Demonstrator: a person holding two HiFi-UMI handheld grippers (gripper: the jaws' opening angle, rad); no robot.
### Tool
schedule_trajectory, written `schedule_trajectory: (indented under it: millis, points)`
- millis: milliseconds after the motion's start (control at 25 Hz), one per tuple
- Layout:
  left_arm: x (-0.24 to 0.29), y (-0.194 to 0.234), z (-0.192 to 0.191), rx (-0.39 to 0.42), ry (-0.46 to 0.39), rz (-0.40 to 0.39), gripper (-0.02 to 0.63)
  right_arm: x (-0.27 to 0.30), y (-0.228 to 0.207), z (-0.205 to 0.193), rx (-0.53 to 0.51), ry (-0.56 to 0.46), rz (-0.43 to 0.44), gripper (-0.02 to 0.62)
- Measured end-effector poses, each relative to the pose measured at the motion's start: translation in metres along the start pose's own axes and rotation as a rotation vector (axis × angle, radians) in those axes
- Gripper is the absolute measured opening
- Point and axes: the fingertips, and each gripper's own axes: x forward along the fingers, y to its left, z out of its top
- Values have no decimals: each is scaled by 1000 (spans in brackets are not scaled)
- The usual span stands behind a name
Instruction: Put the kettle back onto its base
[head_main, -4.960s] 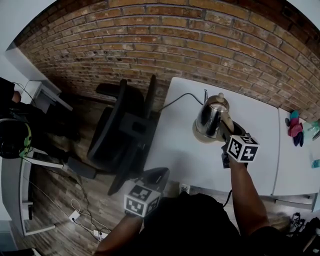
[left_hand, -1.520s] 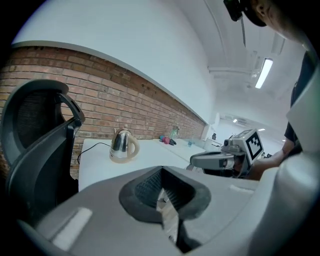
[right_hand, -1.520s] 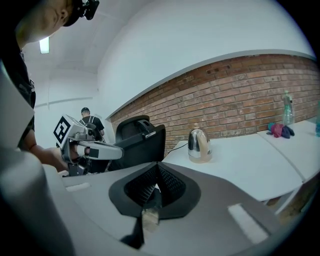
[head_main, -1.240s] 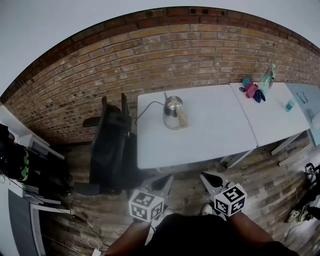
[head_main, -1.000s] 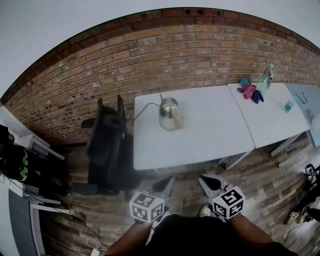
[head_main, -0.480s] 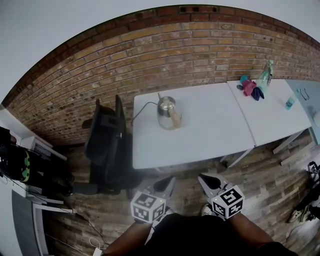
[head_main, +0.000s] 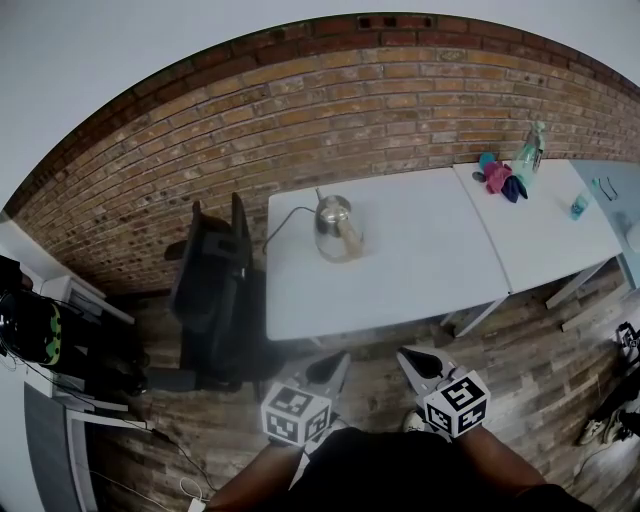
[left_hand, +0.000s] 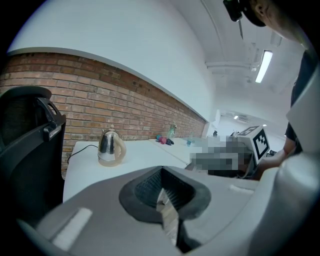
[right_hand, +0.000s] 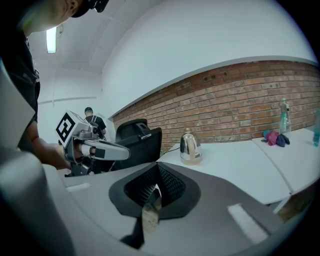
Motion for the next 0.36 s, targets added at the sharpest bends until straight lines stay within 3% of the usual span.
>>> schedule_trajectory:
  millis: [360]
  points:
    - [-2, 4, 2, 1, -6, 3, 2, 0, 1, 1, -3, -3, -7, 25]
